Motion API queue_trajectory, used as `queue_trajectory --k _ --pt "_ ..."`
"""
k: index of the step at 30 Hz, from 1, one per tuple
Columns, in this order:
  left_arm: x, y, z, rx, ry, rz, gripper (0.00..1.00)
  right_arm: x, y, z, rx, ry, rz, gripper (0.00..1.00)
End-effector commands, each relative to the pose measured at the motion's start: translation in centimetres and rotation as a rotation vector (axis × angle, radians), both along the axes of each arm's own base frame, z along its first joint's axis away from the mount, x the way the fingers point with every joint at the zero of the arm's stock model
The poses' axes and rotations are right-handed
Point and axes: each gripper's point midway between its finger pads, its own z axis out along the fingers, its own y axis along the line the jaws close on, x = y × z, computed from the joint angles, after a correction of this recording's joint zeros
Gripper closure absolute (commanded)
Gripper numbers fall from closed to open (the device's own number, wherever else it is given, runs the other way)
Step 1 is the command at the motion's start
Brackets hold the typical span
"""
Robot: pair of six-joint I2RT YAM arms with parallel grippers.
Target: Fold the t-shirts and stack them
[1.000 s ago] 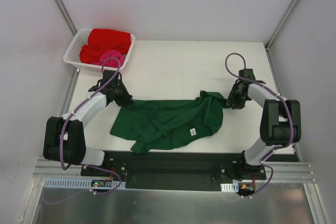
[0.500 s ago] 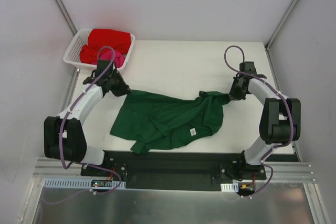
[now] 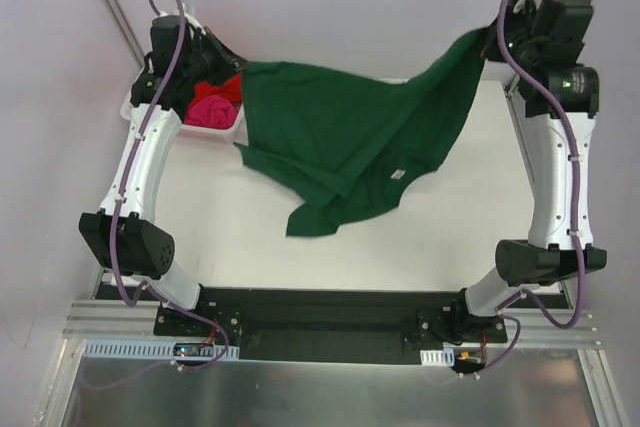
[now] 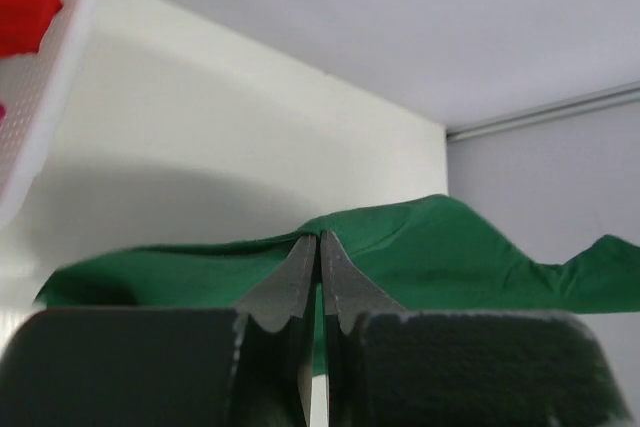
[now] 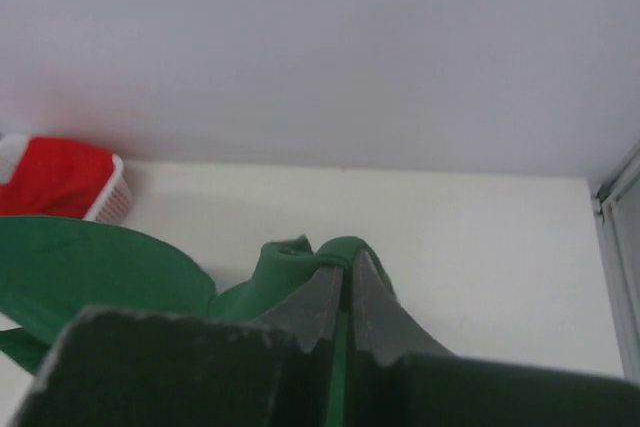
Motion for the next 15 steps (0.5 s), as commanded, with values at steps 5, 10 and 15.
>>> queue_trajectory --k 5,10,15 --pt "-1.6 1.2 12.7 -0.123 -0.248 0.083 1.00 -5.2 0.9 13.3 -0.013 -0.374 0.090 0.99" --pt "-3.9 2.3 18.9 -0.147 -0.392 0.099 1.00 -8.6 0.5 17.7 -0.012 -0.517 0.074 0.99" --pt "-6.3 2.2 22.6 -0.165 -0.479 0.062 1.00 -11.1 0.5 18.7 -0.024 -0.543 0.081 0.99"
